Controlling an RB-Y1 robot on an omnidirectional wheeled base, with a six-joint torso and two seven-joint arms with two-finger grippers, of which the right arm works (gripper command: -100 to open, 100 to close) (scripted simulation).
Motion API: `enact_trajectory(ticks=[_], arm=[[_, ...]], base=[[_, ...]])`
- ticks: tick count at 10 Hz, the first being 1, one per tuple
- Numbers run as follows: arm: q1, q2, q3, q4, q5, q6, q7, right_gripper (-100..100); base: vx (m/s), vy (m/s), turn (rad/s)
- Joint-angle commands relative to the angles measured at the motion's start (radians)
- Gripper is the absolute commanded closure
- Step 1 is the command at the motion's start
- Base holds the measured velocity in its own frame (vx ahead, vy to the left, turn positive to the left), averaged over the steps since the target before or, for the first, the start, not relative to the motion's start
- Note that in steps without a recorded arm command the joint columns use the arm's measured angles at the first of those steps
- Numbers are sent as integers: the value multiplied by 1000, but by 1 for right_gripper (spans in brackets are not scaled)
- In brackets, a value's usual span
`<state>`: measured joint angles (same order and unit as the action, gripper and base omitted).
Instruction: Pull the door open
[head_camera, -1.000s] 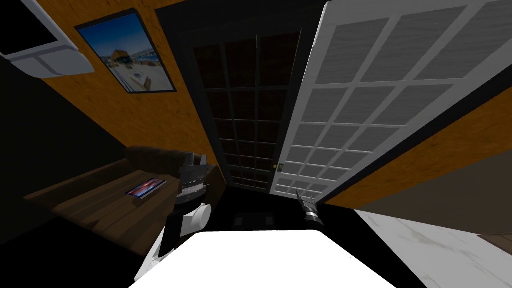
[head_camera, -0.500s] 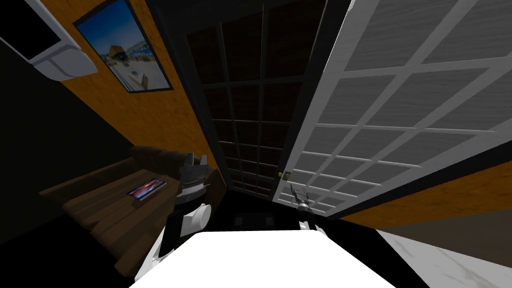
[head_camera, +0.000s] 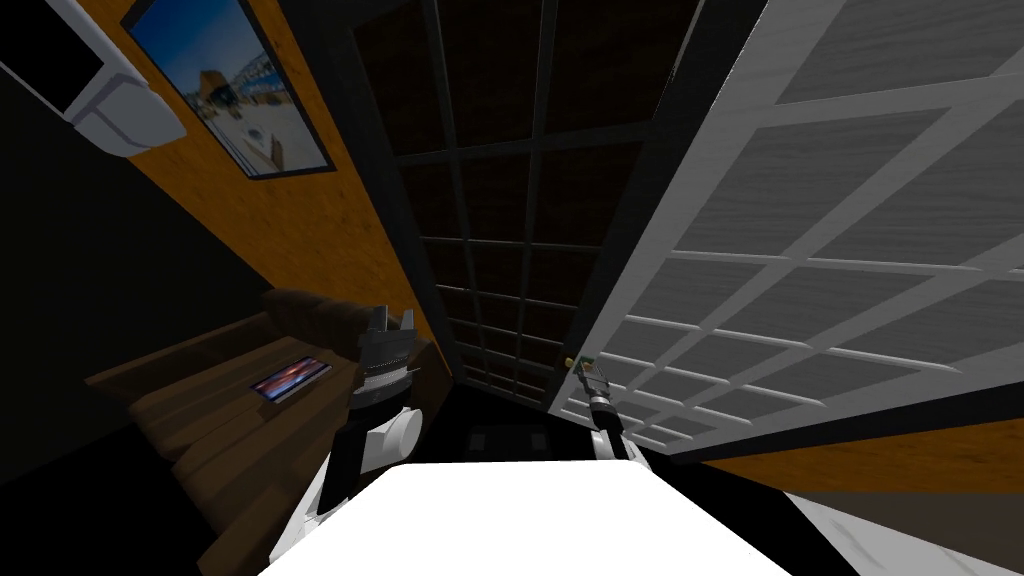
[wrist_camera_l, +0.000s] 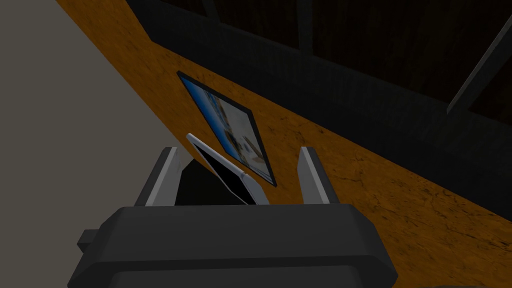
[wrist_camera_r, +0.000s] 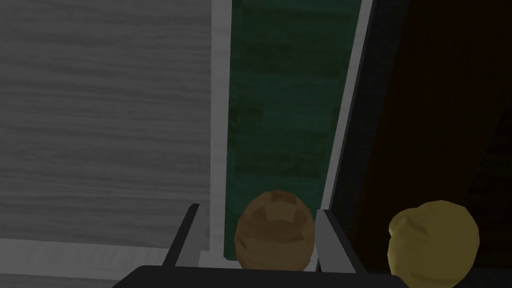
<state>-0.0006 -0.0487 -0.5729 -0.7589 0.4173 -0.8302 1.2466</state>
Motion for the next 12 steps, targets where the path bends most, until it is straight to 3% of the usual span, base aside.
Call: enact_trajectory(ticks=[1, 5, 6, 9, 11, 12], arm=[[0, -2, -1, 1, 0, 2, 1, 100], [0, -2, -1, 1, 0, 2, 1, 100], [23, -6, -6, 7, -7, 4, -16, 100], [30, -8, -9, 9, -10, 5, -20, 100], [63, -19, -20, 16, -22, 8, -43, 100], [63, -19, -20, 16, -22, 8, -43, 100]], base=[[-36, 19, 38], [-6, 0, -1], [-108, 16, -10], [-116, 28, -28], [-125, 16, -35], [-161, 16, -54]])
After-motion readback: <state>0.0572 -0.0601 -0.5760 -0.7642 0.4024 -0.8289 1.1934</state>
